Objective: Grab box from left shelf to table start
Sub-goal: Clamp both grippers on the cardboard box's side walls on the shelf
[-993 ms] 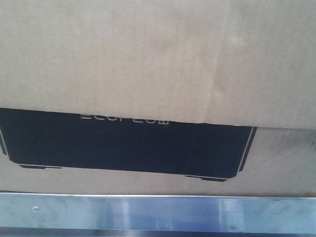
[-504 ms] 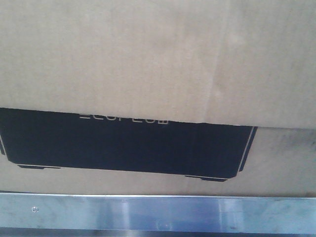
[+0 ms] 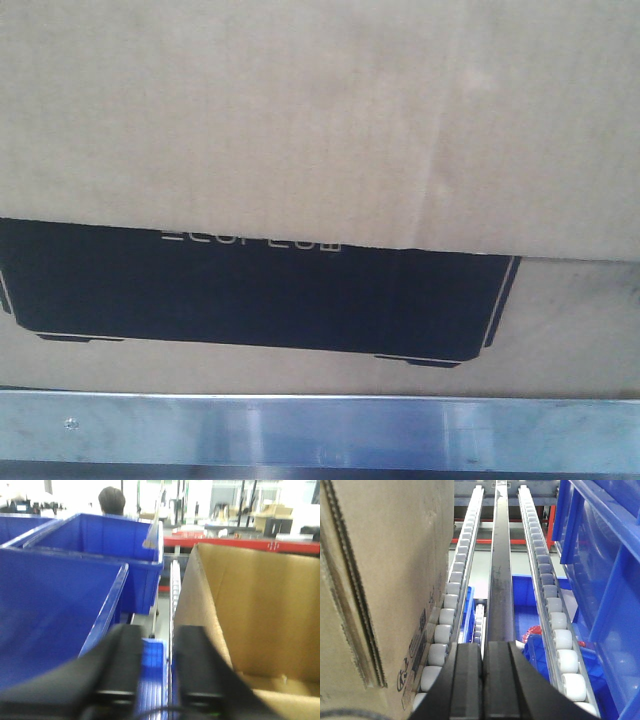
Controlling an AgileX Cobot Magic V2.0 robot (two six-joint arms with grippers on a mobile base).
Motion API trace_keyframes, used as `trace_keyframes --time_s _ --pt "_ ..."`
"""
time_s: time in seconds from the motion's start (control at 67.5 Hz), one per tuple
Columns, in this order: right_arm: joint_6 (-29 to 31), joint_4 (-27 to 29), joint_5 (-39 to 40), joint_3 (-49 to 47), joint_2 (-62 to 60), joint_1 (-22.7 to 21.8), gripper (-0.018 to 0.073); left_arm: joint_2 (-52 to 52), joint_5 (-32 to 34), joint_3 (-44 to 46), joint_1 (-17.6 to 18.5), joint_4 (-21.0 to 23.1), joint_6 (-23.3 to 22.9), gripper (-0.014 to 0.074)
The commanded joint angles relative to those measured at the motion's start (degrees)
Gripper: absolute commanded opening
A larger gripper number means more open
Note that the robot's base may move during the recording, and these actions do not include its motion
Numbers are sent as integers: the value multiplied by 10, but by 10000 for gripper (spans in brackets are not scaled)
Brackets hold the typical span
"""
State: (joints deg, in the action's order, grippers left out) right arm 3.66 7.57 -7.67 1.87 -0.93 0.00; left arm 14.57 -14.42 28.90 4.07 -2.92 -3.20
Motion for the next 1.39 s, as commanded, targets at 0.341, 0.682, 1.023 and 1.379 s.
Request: trace_keyframes --time_s 0.341,0.682,1.023,1.379 --pt "2 1 60 1 -2 -1 58 132 -128 195 111 2 -2 300" --pt "2 1 61 1 -2 -1 58 307 -339 368 157 -15 -33 300" --pt "2 1 84 1 -2 -1 58 436 -459 463 121 -20 -65 300" --pt "2 1 69 -76 -2 -1 81 493 -474 463 121 -20 -65 300"
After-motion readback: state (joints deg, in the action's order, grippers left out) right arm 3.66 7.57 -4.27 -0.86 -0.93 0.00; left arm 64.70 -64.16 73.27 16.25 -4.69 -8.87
